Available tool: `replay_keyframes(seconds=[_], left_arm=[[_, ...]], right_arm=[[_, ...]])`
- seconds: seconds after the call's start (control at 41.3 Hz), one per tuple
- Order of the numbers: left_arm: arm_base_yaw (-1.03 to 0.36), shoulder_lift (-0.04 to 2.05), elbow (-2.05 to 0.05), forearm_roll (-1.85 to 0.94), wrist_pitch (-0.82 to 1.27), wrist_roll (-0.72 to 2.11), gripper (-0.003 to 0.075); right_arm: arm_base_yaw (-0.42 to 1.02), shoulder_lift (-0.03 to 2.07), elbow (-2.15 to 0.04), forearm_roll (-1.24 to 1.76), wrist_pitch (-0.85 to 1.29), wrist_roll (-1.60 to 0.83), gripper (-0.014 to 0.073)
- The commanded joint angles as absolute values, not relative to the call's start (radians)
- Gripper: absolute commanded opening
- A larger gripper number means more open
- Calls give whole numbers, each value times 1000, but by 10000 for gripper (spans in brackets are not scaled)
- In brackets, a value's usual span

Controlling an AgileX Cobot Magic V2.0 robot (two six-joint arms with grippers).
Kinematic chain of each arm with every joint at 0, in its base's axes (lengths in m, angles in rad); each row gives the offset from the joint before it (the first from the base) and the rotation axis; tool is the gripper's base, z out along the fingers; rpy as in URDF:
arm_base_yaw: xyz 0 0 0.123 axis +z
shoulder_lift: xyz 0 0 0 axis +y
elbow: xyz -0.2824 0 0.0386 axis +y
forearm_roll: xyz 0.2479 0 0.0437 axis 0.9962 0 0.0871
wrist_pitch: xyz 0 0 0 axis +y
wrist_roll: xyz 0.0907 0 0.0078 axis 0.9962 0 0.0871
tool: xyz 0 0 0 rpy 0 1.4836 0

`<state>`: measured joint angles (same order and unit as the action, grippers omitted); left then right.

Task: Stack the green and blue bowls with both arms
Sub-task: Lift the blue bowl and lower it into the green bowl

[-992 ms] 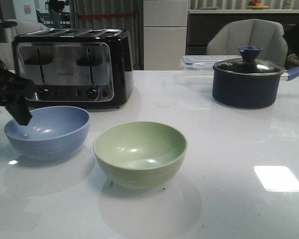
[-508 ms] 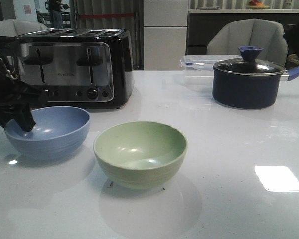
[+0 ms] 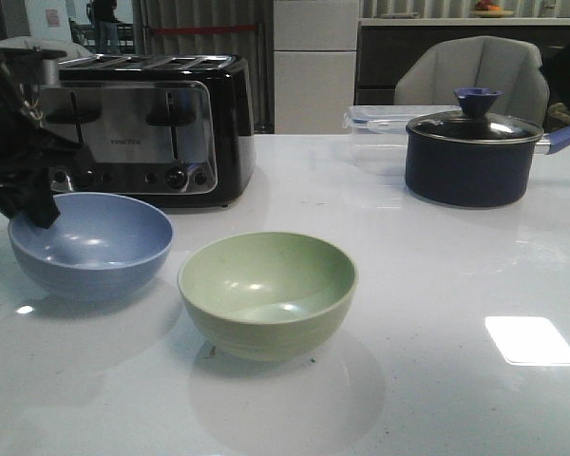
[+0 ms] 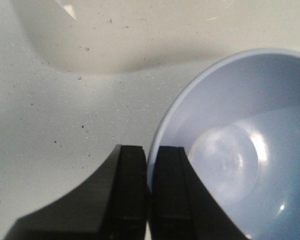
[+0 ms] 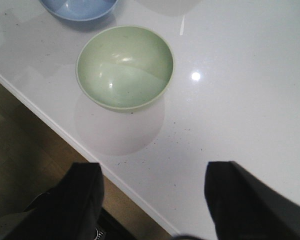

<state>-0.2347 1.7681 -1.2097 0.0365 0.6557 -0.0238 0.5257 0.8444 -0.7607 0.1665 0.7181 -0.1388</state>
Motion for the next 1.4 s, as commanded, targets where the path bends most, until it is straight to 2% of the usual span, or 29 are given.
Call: replay_keyframes(seconds=[0.0,0.266,0.654,0.823,1.38], left_arm=[[-242,1681,-1305,6,692,-30,92],[-273,1582,-1416,-106,780,-30,92],[-518,1550,-1388,-108,799,22,92],[-586,1571,-1332,-108,689,22,92],[-599,1775,-1322,-131,626,22,94]], right_arm=[[529,837,-787,170,658,-149,540],[529,837,-787,170,658,-149,540],[529,837,-787,170,658,-149,540],[529,837,-787,170,658,-149,540],[529,837,-787,170,658,-149,540]])
